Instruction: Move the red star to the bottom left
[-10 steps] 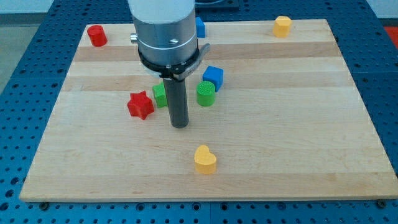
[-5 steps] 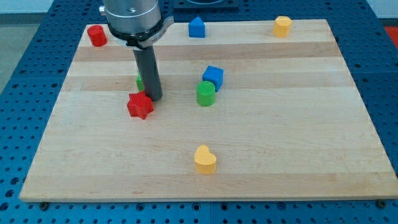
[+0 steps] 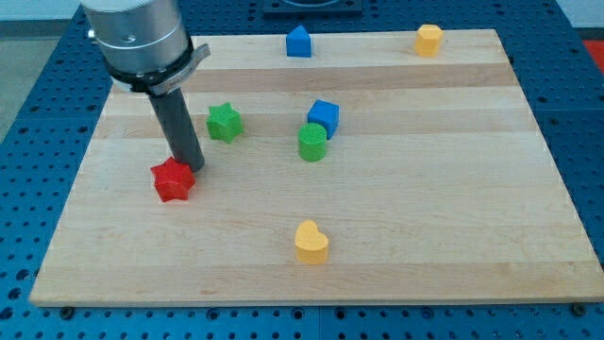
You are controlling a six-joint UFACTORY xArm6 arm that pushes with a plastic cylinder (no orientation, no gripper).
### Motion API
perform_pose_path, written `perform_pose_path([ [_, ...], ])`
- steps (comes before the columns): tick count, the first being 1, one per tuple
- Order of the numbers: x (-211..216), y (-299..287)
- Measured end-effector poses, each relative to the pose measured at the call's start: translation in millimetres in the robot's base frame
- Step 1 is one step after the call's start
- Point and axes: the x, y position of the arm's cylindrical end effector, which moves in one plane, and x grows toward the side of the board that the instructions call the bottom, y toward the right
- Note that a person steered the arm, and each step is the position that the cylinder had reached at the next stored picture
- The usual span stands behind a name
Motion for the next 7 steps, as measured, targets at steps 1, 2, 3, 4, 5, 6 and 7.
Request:
perform_pose_path([
  [1,7,-11],
  [2,19,-22],
  [3,32,-23],
  [4,46,-23],
  [5,58,-24],
  [6,70,-28],
  [7,76,-38],
])
